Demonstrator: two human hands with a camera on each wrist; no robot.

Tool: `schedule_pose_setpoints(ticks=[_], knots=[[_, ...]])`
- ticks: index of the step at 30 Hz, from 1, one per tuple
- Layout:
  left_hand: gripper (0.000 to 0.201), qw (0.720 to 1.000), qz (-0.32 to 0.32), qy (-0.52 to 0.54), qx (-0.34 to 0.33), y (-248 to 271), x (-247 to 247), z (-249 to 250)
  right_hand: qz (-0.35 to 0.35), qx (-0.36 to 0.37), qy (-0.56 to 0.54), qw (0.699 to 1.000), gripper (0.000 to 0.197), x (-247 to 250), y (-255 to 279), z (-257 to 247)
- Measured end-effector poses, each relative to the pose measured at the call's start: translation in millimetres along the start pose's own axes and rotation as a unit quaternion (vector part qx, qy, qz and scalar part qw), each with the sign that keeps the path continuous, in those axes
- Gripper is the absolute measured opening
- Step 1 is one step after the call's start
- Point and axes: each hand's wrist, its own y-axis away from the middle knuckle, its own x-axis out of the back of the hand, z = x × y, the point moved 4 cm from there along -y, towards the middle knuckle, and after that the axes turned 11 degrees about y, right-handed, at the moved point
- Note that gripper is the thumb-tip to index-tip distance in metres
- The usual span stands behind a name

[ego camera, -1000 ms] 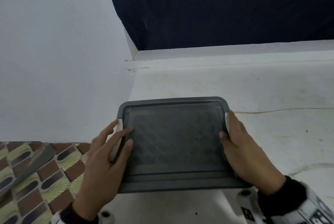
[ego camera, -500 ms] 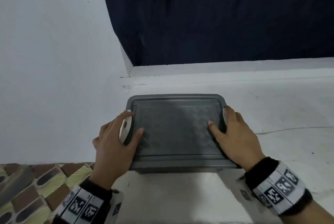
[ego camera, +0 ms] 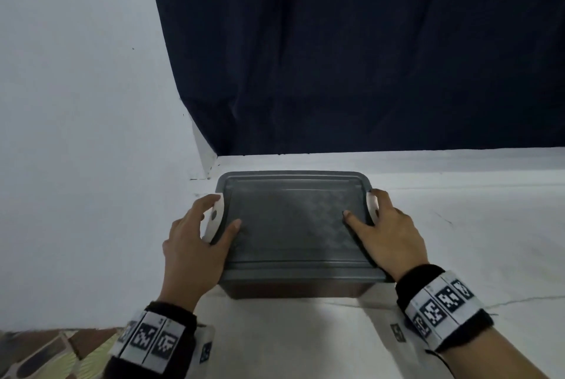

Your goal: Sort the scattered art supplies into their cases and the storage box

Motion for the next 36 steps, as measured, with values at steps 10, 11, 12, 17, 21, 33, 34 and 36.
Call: schedule_pose_setpoints(ticks=[10,11,12,17,21,33,34,36], knots=[[0.056,0.999,-0.011,0.036,0.013,-77.2,-31.2,-7.2,-0.005,-0.005,-0.011,1.0,0.062,-13.0,-89.8,-13.5],[0.056,0.999,-0.014,0.037,0.011,-81.9,-33.4,-5.7,-0.011,-0.005,-0.021,1.0,0.061,-13.9,-96.3,-14.3],[0.055,0.999,-0.018,0.035,0.004,-86.7,-35.4,-5.8,-0.017,-0.002,-0.034,0.999,0.059,-15.5,-102.6,-15.1],[0.05,0.999,-0.032,0.039,-0.002,-94.1,-37.8,-8.1,-0.019,0.018,-0.076,0.997,0.05,-20.0,-111.3,-12.4],[0.046,0.999,-0.033,0.011,-0.01,-94.3,-39.1,-7.7,-0.017,0.021,-0.066,0.997,0.05,-20.8,-112.5,-11.6],[0.039,0.998,-0.032,-0.016,-0.059,-76.0,-14.1,23.0,0.01,0.076,0.075,0.994,0.054,-1.7,-84.3,-20.6],[0.039,0.998,-0.025,0.013,-0.064,-75.6,-9.2,26.4,0.014,0.081,0.087,0.993,0.054,3.2,-79.7,-22.3],[0.036,0.996,-0.018,0.046,-0.079,-72.4,1.8,40.8,0.039,0.09,0.084,0.992,0.05,18.2,-69.8,-28.4]])
